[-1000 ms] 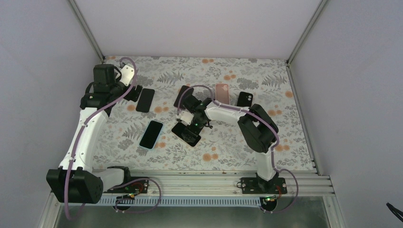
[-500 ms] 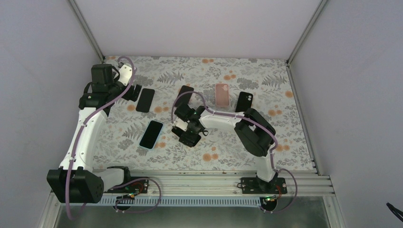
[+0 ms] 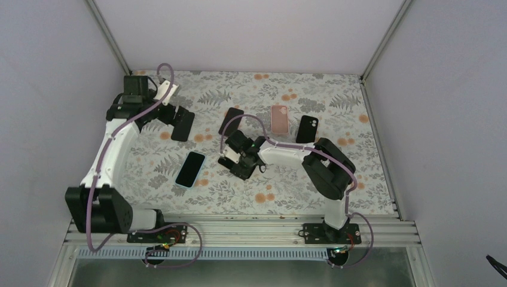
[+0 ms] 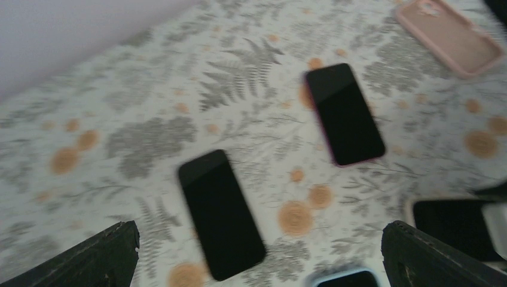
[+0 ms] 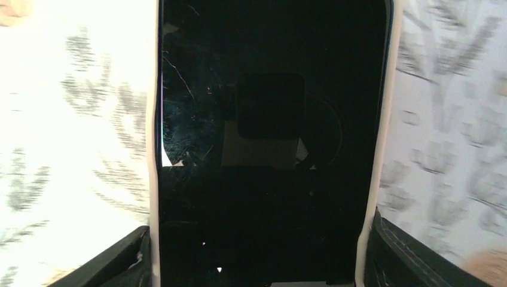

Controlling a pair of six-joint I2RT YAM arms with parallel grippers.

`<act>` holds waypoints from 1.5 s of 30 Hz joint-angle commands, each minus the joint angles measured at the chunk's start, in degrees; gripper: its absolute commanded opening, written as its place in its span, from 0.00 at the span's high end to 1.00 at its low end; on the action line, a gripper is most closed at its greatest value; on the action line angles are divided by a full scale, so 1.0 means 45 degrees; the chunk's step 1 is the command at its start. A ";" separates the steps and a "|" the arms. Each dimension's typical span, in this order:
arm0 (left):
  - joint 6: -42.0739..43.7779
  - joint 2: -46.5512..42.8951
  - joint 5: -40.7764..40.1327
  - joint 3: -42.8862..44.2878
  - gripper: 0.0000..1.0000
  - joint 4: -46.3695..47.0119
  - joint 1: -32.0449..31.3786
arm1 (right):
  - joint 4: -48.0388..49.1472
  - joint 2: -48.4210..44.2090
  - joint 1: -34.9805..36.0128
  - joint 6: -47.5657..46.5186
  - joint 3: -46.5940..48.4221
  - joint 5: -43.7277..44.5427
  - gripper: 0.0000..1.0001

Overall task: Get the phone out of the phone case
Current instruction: Pick up the phone at the center of the board.

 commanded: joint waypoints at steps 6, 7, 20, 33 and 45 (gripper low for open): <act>0.0774 0.4000 0.6159 0.3089 0.00 -0.4564 -0.0656 | 0.1465 -0.1646 -0.1461 -0.1045 0.0383 0.2763 0.58; 0.0841 0.4416 0.6618 0.3407 0.00 -0.5013 -0.0777 | 0.1519 -0.1728 -0.1477 -0.1057 0.0578 0.2861 0.57; 0.1517 0.9642 0.8917 0.8287 0.01 -0.8408 -0.1585 | 0.1191 -0.1216 -0.1433 -0.0766 0.3519 0.2827 0.60; 0.1138 1.0302 1.0130 0.9387 0.13 -0.8113 -0.1750 | 0.0650 -0.0683 -0.0842 -0.0763 0.5214 0.2643 0.59; 0.1946 1.0108 1.0971 0.9064 0.97 -0.8671 -0.1741 | 0.0775 -0.1102 -0.0834 -0.0901 0.5122 0.3042 0.59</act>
